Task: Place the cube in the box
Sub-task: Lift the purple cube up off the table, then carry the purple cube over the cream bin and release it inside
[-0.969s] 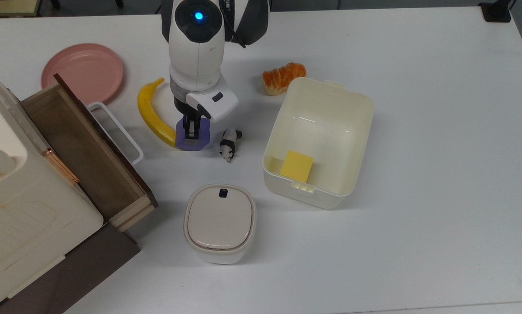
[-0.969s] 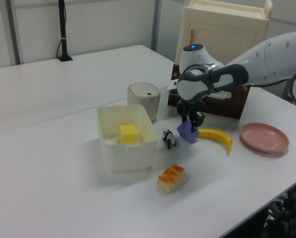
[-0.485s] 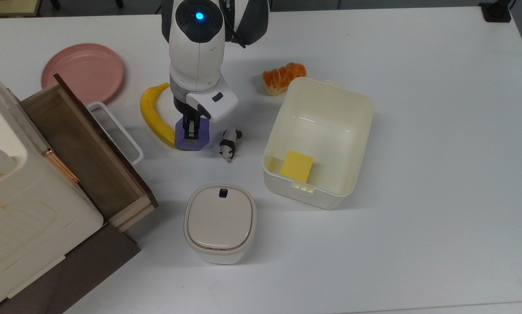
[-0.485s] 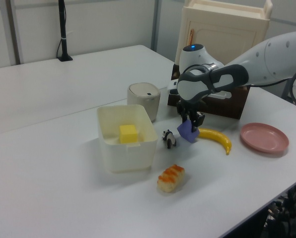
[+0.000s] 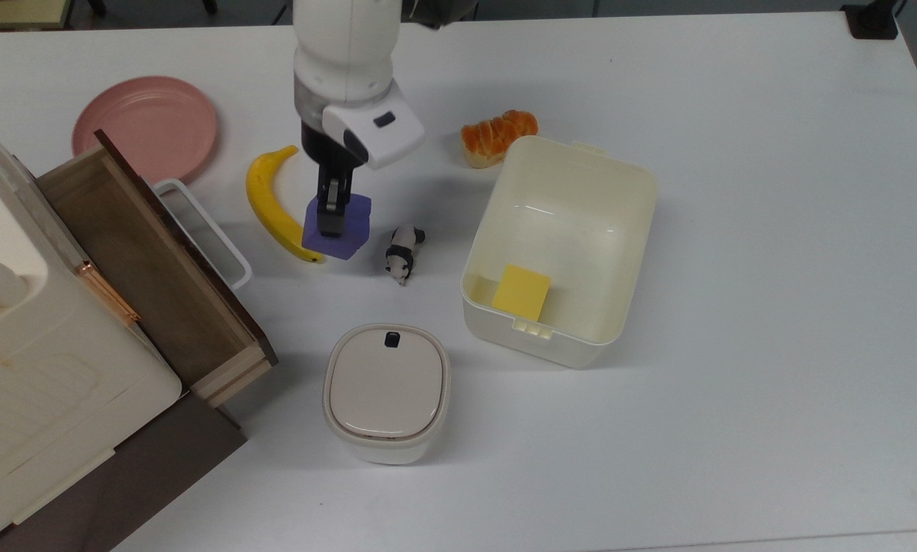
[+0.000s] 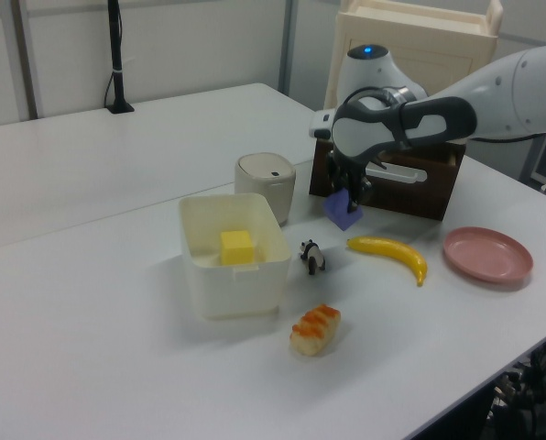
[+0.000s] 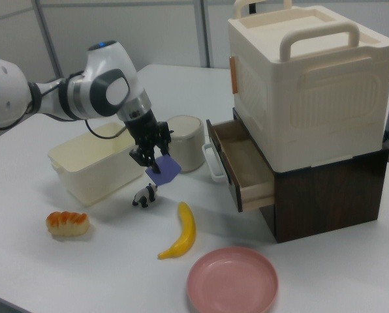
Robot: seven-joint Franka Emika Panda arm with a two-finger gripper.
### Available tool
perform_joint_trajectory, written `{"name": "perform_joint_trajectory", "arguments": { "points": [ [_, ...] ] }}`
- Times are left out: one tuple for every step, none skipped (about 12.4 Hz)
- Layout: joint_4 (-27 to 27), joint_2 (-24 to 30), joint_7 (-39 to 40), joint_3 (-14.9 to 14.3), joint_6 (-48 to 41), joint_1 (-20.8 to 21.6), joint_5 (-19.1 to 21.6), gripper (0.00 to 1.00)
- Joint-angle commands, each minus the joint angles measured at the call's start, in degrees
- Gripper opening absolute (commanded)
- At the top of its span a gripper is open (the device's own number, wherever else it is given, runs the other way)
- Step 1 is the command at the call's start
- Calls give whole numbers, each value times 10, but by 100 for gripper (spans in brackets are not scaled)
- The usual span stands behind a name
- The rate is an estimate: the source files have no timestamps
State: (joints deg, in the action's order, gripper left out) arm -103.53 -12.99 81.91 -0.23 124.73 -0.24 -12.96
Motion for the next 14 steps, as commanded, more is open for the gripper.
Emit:
{"name": "perform_joint_trajectory", "arguments": {
  "points": [
    [19, 24, -89, 7, -53, 9, 27, 35],
    [35, 26, -109, 7, -80, 9, 50, 35],
    [42, 35, -130, 6, -92, 8, 61, 35],
    [42, 42, -166, 7, -93, 9, 65, 35],
    [43, 48, -210, 7, -93, 9, 65, 35],
    [43, 54, -249, 7, -94, 14, 65, 35],
    [43, 61, -291, 7, -95, 27, 66, 35],
    [44, 62, -338, 8, -109, 30, 66, 35],
    [54, 61, -386, 12, -120, 37, 69, 35],
    [57, 61, -430, 17, -125, 44, 78, 35],
    [59, 62, -458, 21, -128, 45, 85, 35],
    [60, 62, -480, 27, -129, 46, 90, 35],
    [60, 62, -501, 31, -129, 46, 93, 35],
    [60, 62, -530, 36, -128, 50, 95, 36]
  ]
}}
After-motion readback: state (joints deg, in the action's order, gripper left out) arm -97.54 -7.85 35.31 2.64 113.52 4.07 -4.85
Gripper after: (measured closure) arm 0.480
